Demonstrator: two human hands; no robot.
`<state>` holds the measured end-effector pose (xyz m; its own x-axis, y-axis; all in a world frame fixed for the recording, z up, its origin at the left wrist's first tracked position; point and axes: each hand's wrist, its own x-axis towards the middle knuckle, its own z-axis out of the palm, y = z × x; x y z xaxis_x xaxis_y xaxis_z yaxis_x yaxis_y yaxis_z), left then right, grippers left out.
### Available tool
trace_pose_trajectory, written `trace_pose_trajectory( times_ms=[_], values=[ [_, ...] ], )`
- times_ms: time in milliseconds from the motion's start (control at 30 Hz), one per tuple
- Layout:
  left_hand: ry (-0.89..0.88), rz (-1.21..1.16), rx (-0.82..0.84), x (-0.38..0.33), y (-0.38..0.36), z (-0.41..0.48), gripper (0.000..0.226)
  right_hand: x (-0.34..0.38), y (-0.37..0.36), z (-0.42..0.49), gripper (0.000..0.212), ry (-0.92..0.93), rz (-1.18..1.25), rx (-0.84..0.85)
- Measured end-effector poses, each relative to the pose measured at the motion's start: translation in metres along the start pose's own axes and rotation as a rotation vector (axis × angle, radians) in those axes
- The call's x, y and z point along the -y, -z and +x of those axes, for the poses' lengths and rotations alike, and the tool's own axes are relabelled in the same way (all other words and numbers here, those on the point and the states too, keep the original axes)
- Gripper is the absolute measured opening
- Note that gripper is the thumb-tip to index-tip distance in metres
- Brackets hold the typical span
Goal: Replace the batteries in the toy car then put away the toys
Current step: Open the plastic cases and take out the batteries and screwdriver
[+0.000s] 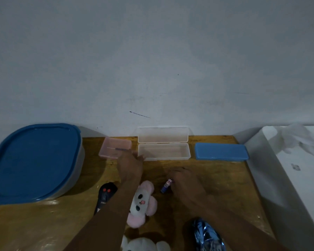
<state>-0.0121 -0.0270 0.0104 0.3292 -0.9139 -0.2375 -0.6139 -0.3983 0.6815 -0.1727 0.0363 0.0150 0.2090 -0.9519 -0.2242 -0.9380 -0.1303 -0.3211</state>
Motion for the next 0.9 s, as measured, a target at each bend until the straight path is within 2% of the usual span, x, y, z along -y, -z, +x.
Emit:
trace_pose_trajectory(
  times_ms=[67,133,233,367,433,533,667,767,833,900],
  values=[
    [-0.004,0.000,-0.001,0.001,-0.002,-0.002,0.025,-0.001,0.013,0.004,0.015,-0.012,0.014,-0.072],
    [-0.002,0.003,0.003,0.002,-0.003,-0.002,0.023,-0.004,0.028,0.016,0.017,-0.082,0.130,-0.191],
    [-0.005,-0.007,0.004,0.003,-0.004,-0.002,0.021,-0.022,0.047,0.046,0.033,-0.359,0.417,-0.348],
    [-0.015,0.010,0.017,0.003,-0.004,-0.002,0.022,-0.048,0.055,0.088,0.058,-0.626,0.928,-0.290],
    [-0.010,0.013,0.025,0.005,-0.004,0.000,0.022,-0.055,0.054,0.100,0.066,-0.683,1.045,-0.277],
    [-0.022,0.025,0.033,0.004,-0.004,0.003,0.020,-0.054,0.054,0.094,0.056,-0.605,0.906,-0.315],
    [-0.041,-0.001,0.028,0.000,-0.001,0.003,0.019,-0.053,0.050,0.064,0.024,-0.218,0.394,-0.401],
    [-0.032,-0.023,0.028,0.002,-0.002,0.002,0.012,-0.058,0.039,0.051,0.032,-0.116,0.131,-0.221],
    [-0.016,-0.061,0.018,0.002,-0.004,0.000,0.022,-0.061,0.032,0.047,0.037,-0.092,0.023,-0.133],
    [0.033,-0.130,0.010,0.000,-0.006,-0.001,0.032,-0.062,0.026,0.047,0.038,-0.083,-0.039,-0.114]
  ],
)
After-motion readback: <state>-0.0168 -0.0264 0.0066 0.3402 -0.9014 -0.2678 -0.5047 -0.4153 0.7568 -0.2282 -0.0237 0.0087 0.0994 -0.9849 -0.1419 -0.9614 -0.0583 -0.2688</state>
